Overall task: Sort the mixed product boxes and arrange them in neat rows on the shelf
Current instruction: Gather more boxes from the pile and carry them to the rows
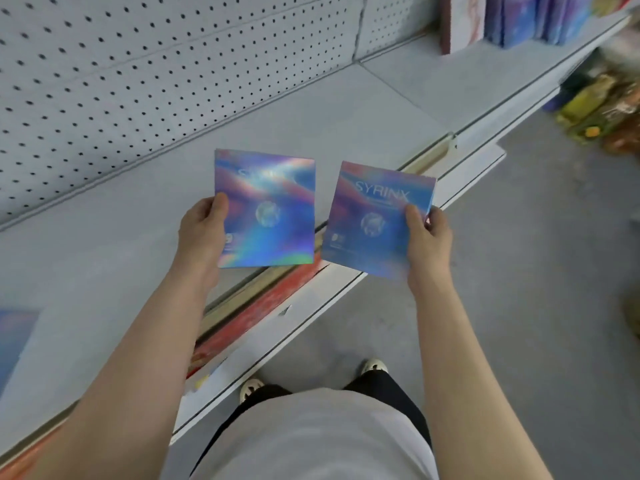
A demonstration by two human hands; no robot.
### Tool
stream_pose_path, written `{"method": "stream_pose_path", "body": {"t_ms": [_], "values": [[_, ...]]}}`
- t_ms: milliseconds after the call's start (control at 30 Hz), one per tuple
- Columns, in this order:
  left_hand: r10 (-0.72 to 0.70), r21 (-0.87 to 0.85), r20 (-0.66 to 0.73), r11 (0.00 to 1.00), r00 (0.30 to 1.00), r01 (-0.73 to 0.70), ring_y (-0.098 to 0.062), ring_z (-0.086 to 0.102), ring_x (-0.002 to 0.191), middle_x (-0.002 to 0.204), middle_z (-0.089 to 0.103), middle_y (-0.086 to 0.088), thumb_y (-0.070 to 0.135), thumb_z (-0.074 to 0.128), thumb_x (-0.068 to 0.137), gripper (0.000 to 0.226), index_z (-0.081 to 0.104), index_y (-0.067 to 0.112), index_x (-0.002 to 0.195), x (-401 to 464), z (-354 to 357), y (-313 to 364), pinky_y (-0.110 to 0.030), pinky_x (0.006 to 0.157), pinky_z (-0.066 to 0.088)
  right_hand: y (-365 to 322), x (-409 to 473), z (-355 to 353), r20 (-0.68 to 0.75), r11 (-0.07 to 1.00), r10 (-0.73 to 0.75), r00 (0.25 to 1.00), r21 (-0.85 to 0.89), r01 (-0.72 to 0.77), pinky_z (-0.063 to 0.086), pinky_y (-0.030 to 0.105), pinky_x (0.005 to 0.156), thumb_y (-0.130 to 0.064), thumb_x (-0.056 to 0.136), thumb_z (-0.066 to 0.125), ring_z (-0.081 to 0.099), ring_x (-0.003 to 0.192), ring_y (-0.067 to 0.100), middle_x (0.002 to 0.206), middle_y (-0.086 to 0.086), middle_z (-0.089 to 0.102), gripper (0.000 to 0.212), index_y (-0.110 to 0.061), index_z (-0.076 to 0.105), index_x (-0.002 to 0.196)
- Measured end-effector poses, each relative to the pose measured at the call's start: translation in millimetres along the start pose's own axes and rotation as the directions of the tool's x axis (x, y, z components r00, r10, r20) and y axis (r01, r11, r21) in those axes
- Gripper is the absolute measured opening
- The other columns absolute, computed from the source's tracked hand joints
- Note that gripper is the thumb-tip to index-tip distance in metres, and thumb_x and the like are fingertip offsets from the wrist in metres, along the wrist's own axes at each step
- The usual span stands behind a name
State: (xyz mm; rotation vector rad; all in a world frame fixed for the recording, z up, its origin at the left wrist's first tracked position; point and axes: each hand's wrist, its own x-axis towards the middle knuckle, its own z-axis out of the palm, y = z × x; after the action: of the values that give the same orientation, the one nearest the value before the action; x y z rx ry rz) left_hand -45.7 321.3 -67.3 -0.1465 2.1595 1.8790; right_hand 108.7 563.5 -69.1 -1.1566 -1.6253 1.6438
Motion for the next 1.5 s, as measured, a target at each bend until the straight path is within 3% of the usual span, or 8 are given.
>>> {"method": "stream_pose_path", "body": {"t_ms": [167, 300, 633, 833, 967, 1067, 1267, 1500], "values": [[0.013, 0.007, 0.093, 1.0, 0.996, -0.013, -0.021, 0.059, 0.082, 0.091, 0.065, -0.003, 0.038, 0.052, 0.092, 0.025, 0.063, 0.021, 0.078, -22.9, 111.7, 3.5, -0.037, 0.078, 0.048, 8.0, 50.6, -92.2, -0.091, 0.999, 0.013, 0.996, -0.031, -0.016, 0.05, 0.04, 0.071, -0.044, 0.08, 0.058, 0.058, 0.077, 0.022, 0.085, 0.008, 0.058, 0.02, -0.025, 0.052, 0.08], [0.006, 0.041, 0.141, 0.999, 0.99, -0.012, -0.02, 0.057, 0.08, 0.089, 0.064, -0.002, 0.039, 0.051, 0.092, 0.026, 0.061, 0.02, 0.075, -39.5, 213.1, 2.1, -0.033, 0.076, 0.045, 6.9, 100.8, -172.2, -0.135, 1.0, -0.001, 0.991, -0.021, -0.001, 0.04, 0.034, 0.066, -0.037, 0.084, 0.059, 0.047, 0.075, 0.017, 0.082, 0.006, 0.049, 0.033, -0.006, 0.047, 0.086], [-0.044, 0.03, 0.279, 0.999, 0.959, 0.037, -0.005, 0.062, 0.075, 0.077, 0.066, 0.016, 0.034, 0.046, 0.098, 0.027, 0.063, 0.025, 0.08, -64.1, 416.7, 19.2, -0.026, 0.075, 0.049, -0.9, 215.5, -313.3, -0.275, 0.999, -0.008, 0.961, -0.046, -0.005, 0.038, 0.028, 0.067, -0.022, 0.096, 0.058, 0.045, 0.073, 0.014, 0.079, 0.0, 0.047, 0.021, -0.022, 0.047, 0.078], [-0.023, 0.05, 0.342, 0.999, 0.939, 0.007, -0.016, 0.064, 0.086, 0.093, 0.071, 0.005, 0.048, 0.048, 0.08, 0.03, 0.067, 0.025, 0.081, -27.9, 506.9, 39.2, -0.041, 0.09, 0.051, -13.5, 295.4, -343.2, -0.318, 0.998, -0.015, 0.948, -0.055, -0.003, 0.038, 0.025, 0.065, -0.02, 0.097, 0.056, 0.045, 0.07, 0.01, 0.076, -0.006, 0.047, 0.017, -0.02, 0.048, 0.082], [0.012, -0.011, 0.336, 1.0, 0.942, -0.008, -0.008, 0.066, 0.069, 0.083, 0.069, 0.003, 0.033, 0.049, 0.094, 0.024, 0.063, 0.021, 0.08, 4.1, 570.6, 59.3, -0.026, 0.068, 0.054, -28.8, 364.3, -352.2, -0.334, 0.997, -0.048, 0.941, -0.071, 0.026, 0.038, 0.014, 0.056, -0.02, 0.098, 0.056, 0.045, 0.056, -0.004, 0.076, -0.008, 0.048, 0.008, -0.016, 0.051, 0.093], [0.039, -0.027, 0.297, 0.999, 0.954, -0.032, -0.006, 0.058, 0.06, 0.071, 0.063, 0.008, 0.023, 0.048, 0.099, 0.028, 0.059, 0.02, 0.074, 33.9, 618.3, 84.6, -0.017, 0.057, 0.046, -50.7, 423.4, -351.2, -0.324, 0.995, -0.064, 0.944, -0.088, 0.037, 0.039, 0.021, 0.061, -0.021, 0.097, 0.057, 0.045, 0.063, 0.003, 0.077, -0.006, 0.048, 0.012, -0.021, 0.05, 0.087], [0.068, -0.068, 0.234, 0.996, 0.97, -0.053, -0.024, 0.059, 0.079, 0.085, 0.064, -0.009, 0.039, 0.052, 0.085, 0.025, 0.061, 0.021, 0.069, 98.6, 683.8, 136.8, -0.038, 0.072, 0.048, -102.2, 535.4, -340.2, -0.233, 0.99, -0.134, 0.963, -0.081, 0.118, 0.041, 0.031, 0.067, -0.027, 0.095, 0.058, 0.048, 0.073, 0.014, 0.08, 0.001, 0.049, 0.015, -0.023, 0.049, 0.083], [0.062, -0.096, 0.014, 0.994, 0.998, -0.06, -0.013, 0.051, 0.065, 0.075, 0.057, 0.001, 0.026, 0.048, 0.098, 0.026, 0.054, 0.02, 0.073, 141.5, 733.1, 152.6, -0.018, 0.055, 0.043, -131.4, 659.5, -327.6, -0.056, 0.987, -0.147, 0.988, 0.049, 0.15, 0.051, 0.038, 0.067, -0.024, 0.097, 0.058, 0.058, 0.072, 0.016, 0.079, -0.001, 0.059, 0.016, -0.022, 0.05, 0.083]]}}
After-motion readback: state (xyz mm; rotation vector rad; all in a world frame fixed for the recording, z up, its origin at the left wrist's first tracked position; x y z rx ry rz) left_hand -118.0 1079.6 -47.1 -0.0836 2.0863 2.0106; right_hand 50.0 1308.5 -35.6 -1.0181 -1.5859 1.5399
